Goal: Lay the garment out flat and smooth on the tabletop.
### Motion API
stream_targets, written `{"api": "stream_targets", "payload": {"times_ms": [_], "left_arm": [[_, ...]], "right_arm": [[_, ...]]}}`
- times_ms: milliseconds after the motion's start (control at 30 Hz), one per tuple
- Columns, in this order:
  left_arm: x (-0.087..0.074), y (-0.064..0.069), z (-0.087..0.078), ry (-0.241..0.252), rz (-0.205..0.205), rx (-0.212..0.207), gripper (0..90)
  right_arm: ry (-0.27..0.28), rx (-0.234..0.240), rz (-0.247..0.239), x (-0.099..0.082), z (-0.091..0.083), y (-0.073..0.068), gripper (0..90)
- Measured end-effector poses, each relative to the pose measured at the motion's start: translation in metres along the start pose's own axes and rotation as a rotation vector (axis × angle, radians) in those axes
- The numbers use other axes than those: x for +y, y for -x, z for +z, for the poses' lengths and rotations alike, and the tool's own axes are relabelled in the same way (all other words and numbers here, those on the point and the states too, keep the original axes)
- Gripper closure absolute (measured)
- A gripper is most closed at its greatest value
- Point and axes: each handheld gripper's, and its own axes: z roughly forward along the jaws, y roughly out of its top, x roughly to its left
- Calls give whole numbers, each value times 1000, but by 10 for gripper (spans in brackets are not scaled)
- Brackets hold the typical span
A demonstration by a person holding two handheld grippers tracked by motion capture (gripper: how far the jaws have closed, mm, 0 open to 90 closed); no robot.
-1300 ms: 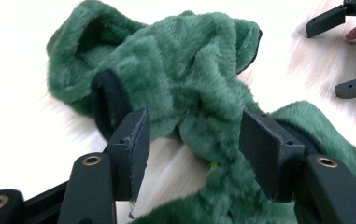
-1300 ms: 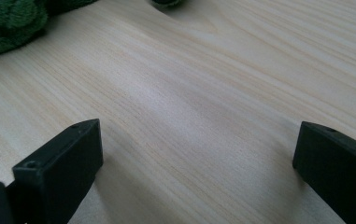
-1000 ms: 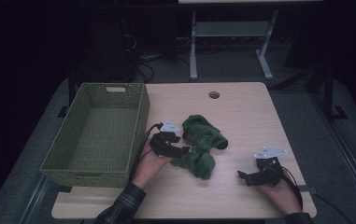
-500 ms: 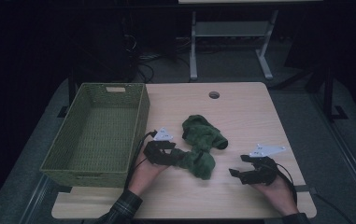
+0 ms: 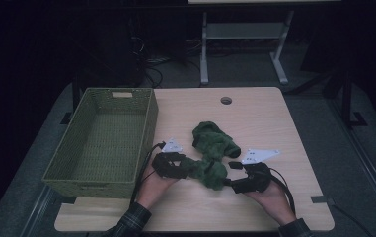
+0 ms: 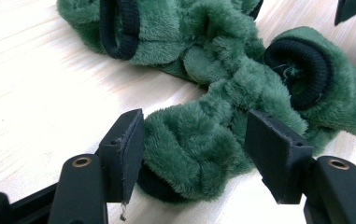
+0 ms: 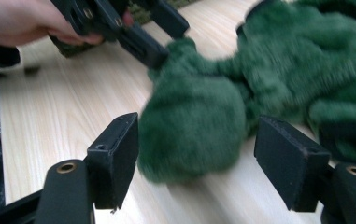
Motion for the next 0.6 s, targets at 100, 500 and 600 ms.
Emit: {"api": "stream_targets", "payload": {"times_ms": [100, 500, 600], "left_arm": [[-1, 0, 3, 1, -4, 2, 372], [-7, -2, 13, -34, 0, -8, 389], [-8, -2, 13, -46, 8, -8, 404]], "right_arm": [[6, 5, -18, 10, 4, -1, 320], [-29, 11, -67, 26, 32, -4, 436], [-57, 0, -62, 22, 38, -3, 499]]}}
